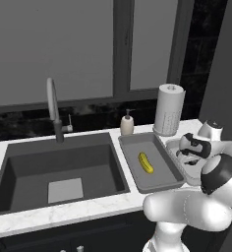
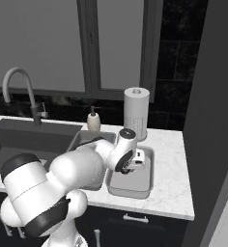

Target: Place one cucumber and one steak in each tupperware on the nearby counter, to pack two identical lunches.

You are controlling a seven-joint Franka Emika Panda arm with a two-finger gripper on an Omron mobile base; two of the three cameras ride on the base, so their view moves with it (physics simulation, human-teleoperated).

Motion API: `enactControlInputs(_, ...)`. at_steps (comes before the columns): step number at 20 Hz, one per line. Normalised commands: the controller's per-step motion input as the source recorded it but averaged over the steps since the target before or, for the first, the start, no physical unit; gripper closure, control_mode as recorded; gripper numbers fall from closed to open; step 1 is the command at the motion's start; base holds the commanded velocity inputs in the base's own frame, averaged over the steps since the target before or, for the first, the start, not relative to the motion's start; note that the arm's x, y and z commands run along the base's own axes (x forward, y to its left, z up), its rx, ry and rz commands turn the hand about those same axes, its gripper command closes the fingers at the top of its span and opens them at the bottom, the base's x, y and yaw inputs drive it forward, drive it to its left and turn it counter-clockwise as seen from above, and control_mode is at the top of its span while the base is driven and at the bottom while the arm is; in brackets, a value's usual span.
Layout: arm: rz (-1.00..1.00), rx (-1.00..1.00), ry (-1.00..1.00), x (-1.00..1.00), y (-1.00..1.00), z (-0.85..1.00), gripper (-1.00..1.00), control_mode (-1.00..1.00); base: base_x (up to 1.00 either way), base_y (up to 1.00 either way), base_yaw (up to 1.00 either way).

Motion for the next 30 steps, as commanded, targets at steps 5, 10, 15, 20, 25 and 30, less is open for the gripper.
enactControlInputs(5,0.00,0.00,0.00,0.08,-0.13,-0.05,-1.00,-1.00,0.00,0.00,0.00)
enactControlInputs(10,0.00,-0.01,-0.02,-0.04,0.21,0.05,-1.00,-1.00,0.00,0.00,0.00)
enactControlInputs(15,-0.03,-0.03,-0.03,-0.15,0.31,0.07,-1.00,-1.00,0.00,0.00,0.00)
enactControlInputs(20,-0.07,0.00,-0.23,-0.68,0.02,0.75,-1.00,-1.00,0.00,0.00,0.00)
enactControlInputs(25,-0.02,-0.07,-0.19,-0.53,0.51,0.98,-1.00,-1.00,0.00,0.00,0.00)
enactControlInputs(30,-0.01,-0.13,-0.17,-0.32,0.94,0.74,-1.00,-1.00,0.00,0.00,0.00)
